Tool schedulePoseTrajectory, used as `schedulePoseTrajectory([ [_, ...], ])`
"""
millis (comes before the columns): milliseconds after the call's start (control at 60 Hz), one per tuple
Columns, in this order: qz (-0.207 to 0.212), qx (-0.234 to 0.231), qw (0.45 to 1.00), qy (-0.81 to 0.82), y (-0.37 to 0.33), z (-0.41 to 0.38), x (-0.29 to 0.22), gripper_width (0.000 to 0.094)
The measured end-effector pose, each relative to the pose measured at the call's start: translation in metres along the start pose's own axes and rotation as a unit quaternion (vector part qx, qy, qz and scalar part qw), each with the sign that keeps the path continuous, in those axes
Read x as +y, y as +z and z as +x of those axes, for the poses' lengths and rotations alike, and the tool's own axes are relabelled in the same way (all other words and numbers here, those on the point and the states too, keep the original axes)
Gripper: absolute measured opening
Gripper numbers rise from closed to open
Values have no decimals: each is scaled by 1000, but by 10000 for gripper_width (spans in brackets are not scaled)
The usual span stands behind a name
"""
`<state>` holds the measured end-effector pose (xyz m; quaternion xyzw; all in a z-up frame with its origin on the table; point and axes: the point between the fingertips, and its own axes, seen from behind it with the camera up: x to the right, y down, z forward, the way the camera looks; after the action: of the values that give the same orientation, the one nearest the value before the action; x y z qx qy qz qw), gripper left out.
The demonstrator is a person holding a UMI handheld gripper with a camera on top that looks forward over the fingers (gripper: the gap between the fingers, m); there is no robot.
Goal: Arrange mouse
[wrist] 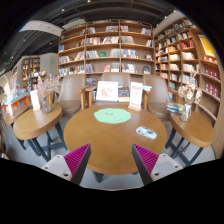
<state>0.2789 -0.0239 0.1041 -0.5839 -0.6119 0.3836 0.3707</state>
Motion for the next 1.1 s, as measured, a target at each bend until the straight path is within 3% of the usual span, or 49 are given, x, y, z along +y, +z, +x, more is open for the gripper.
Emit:
schedulePoseTrajectory([
  [450,-26,79,996,12,41,145,26,857],
  [1100,-62,80,995,14,172,206,32,850],
])
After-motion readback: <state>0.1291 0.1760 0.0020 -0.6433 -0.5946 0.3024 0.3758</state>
